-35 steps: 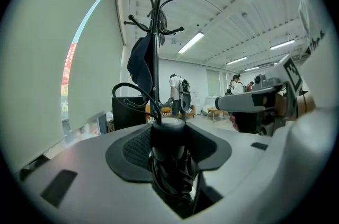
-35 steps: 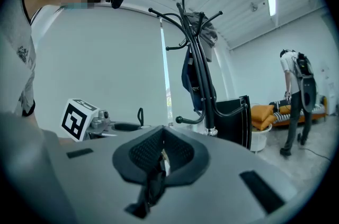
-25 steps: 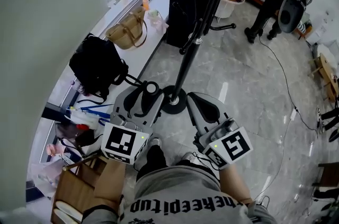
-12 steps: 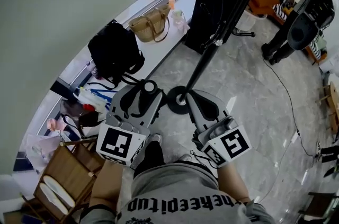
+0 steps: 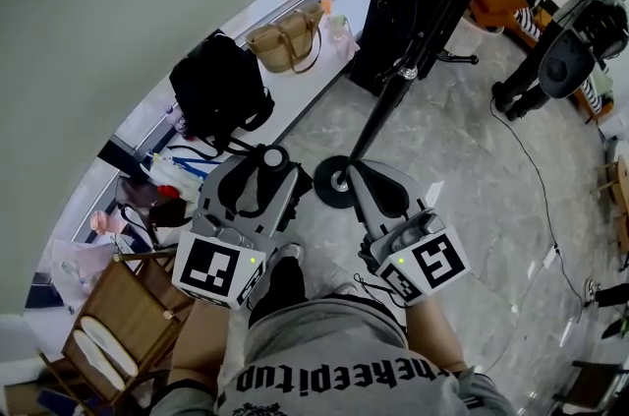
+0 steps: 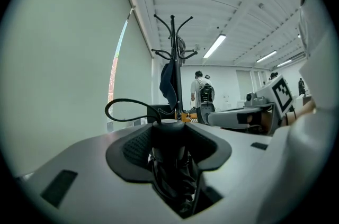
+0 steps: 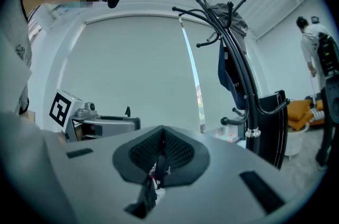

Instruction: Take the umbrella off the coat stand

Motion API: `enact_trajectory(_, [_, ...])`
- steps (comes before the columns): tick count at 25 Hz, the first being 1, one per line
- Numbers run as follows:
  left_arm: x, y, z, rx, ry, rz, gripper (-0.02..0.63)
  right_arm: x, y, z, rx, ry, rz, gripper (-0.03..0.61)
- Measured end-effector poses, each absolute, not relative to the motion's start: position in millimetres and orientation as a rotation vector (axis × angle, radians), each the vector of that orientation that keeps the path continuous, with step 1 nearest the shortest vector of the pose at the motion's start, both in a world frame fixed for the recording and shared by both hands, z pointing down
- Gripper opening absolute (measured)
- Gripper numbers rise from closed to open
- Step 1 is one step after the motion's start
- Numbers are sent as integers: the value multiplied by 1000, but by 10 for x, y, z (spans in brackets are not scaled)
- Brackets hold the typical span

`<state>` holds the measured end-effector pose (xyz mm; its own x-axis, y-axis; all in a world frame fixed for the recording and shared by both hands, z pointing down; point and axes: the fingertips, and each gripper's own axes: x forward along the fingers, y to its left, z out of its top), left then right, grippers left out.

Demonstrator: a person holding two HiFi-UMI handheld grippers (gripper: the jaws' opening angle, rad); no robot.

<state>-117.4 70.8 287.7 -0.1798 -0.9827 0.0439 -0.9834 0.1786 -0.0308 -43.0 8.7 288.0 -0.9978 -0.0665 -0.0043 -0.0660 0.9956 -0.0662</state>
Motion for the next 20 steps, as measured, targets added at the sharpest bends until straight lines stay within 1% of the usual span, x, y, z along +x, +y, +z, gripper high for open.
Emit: enact_trajectory(20, [-1162, 649, 2680, 2075, -2394, 64, 198, -464, -17, 2835, -167, 3127, -65, 11])
